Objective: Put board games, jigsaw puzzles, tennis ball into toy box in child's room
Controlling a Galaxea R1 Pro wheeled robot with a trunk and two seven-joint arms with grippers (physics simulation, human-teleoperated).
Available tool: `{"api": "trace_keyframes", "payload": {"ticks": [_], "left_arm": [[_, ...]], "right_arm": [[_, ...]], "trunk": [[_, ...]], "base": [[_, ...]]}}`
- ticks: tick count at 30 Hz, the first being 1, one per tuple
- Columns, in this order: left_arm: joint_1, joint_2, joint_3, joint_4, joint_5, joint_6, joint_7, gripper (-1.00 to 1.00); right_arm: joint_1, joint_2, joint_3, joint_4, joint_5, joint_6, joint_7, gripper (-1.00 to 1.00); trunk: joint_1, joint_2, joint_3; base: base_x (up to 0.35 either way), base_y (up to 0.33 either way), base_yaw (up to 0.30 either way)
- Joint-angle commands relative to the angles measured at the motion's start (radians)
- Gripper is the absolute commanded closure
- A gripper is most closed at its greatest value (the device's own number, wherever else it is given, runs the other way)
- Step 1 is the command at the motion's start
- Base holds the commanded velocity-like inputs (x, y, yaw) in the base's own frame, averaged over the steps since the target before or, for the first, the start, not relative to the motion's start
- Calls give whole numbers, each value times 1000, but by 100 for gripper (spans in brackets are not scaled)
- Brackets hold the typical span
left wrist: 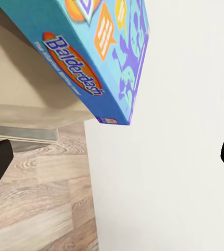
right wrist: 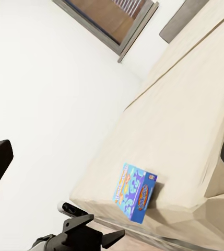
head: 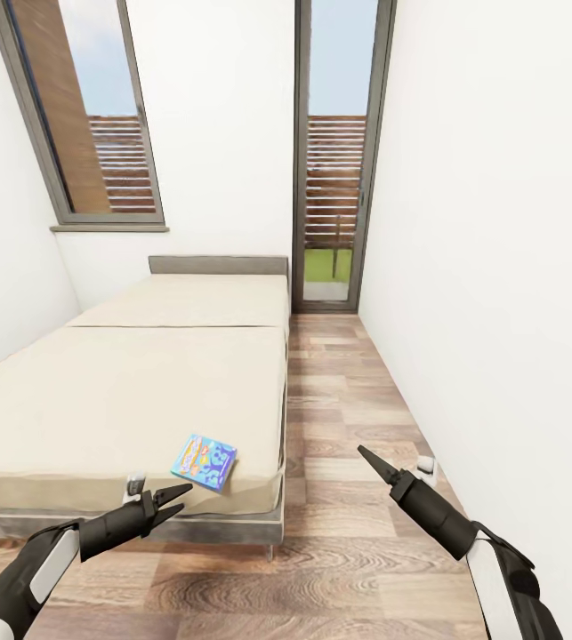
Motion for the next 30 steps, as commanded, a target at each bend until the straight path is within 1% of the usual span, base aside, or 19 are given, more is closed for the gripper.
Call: {"api": "trace_keyframes", "payload": {"ticks": [1, 10, 20, 30], "left_arm": [[0, 0, 0, 0, 4, 7, -1, -100], [0, 0, 0, 0, 3, 7, 0, -100], [0, 0, 0, 0, 4, 7, 0, -100], [0, 0, 0, 0, 4, 7, 0, -100]], "right_arm": [[-1, 1, -2, 0, -4, 7, 2, -100], [-1, 1, -2, 0, -4, 7, 2, -100], [0, 1, -2, 0, -4, 7, 2, -100], [0, 1, -2, 0, -4, 7, 2, -100]], "trunk": [[0, 0, -1], [0, 0, -1], [0, 0, -1], [0, 0, -1]], "base": [[10, 0, 0], [21, 0, 0], [160, -58, 0], [25, -15, 0]]}}
